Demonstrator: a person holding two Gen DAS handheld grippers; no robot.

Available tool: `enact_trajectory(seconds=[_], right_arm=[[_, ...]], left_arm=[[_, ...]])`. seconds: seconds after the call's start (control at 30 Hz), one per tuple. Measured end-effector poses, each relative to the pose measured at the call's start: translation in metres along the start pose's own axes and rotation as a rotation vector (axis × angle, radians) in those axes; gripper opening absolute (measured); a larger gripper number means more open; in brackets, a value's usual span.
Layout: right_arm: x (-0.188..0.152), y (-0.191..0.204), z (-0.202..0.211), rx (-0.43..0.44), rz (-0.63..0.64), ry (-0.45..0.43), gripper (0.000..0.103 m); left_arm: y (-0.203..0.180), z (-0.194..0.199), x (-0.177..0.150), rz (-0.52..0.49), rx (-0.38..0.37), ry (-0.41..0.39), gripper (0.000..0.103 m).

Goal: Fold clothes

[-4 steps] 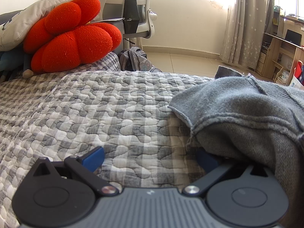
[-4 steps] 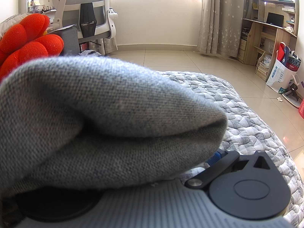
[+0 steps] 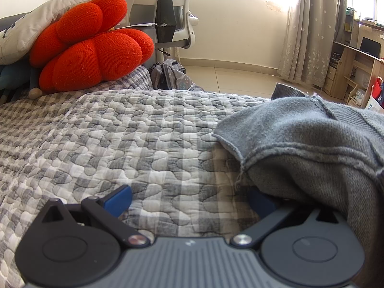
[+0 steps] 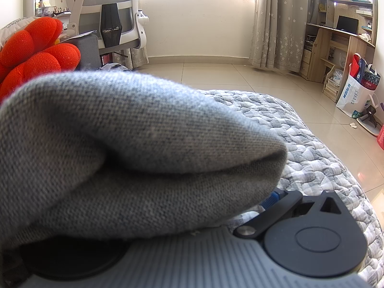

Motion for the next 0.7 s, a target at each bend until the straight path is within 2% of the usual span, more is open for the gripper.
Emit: enact_trajectory(seconds=[0.4,0.7], right_arm=[[-0.001,-0.001,0.0,0.0,0.0,0.0,0.103],[-0.002,0.0,0.0,0.001,-0.001,-0.001,0.103]], left_arm=[[0.003,0.004,-0.002,-0.006,-0.013,-0.001,0.103],[0.006,0.017,-0.009,-0.017,-0.049,-0.005,0.103]])
Point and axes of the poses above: each gripper's, at about its wrist camera, not at the fingertips, and z roughly against the way its jaws point, y to its left, x to its top, the point moved 6 cm from there along -z, roughly the way its jaws point, and after that the axes turned 12 degrees about x, right-handed, at the moved point
